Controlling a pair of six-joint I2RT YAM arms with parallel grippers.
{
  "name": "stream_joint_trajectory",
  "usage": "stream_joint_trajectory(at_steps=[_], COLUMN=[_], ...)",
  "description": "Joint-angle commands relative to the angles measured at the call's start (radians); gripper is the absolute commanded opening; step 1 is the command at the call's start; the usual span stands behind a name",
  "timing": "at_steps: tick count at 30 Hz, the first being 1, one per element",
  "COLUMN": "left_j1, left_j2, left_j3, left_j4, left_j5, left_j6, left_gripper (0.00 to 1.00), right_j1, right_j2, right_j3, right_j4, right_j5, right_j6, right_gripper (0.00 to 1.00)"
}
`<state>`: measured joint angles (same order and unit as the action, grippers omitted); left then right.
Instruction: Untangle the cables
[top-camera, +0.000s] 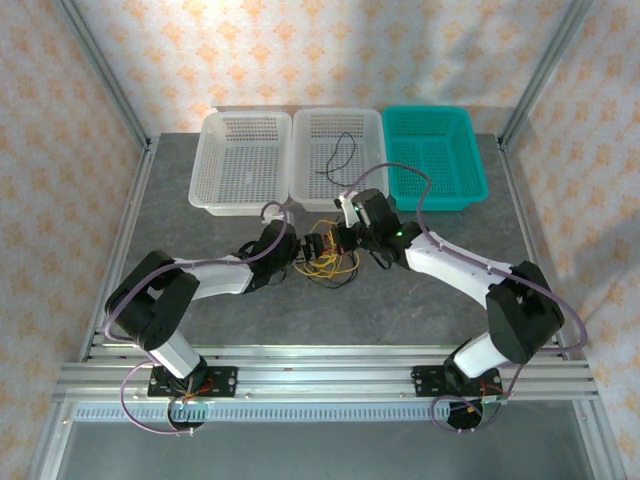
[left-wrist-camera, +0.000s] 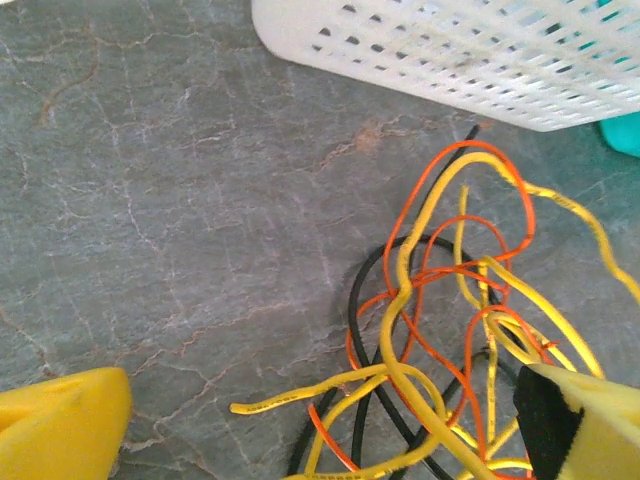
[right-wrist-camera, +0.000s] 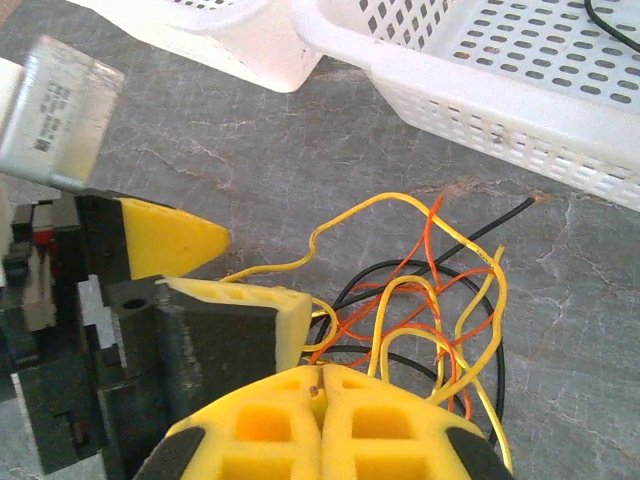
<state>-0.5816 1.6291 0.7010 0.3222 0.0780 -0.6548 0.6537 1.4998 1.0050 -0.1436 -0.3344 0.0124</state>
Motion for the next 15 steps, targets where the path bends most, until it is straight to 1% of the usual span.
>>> stream_joint_trajectory(at_steps=[1,7,15], left_j1=[0.006,0.006,0.008], left_j2=[0.028,0.058,0.084], left_j3=[0.034,0.039,0.03], left_j4=[0.0,-0.029,-0.045], left_j5=[-0.012,-0.04,-0.056], left_j6=[-0.012,-0.019,-0.016], left_gripper=[0.99,0.99,0.99], right_j1=[-0.005,-0.014,-0.054], right_j2=[-0.05,-0.09,-0.143], right_j3=[0.043,0.056,0.09], right_j4=[-0.019,-0.039,-0.087], right_j5=[-0.002,0.02,0.028], right_j6=[-0.02,-0.027,-0.05], right_gripper=[0.0,0.0,0.0])
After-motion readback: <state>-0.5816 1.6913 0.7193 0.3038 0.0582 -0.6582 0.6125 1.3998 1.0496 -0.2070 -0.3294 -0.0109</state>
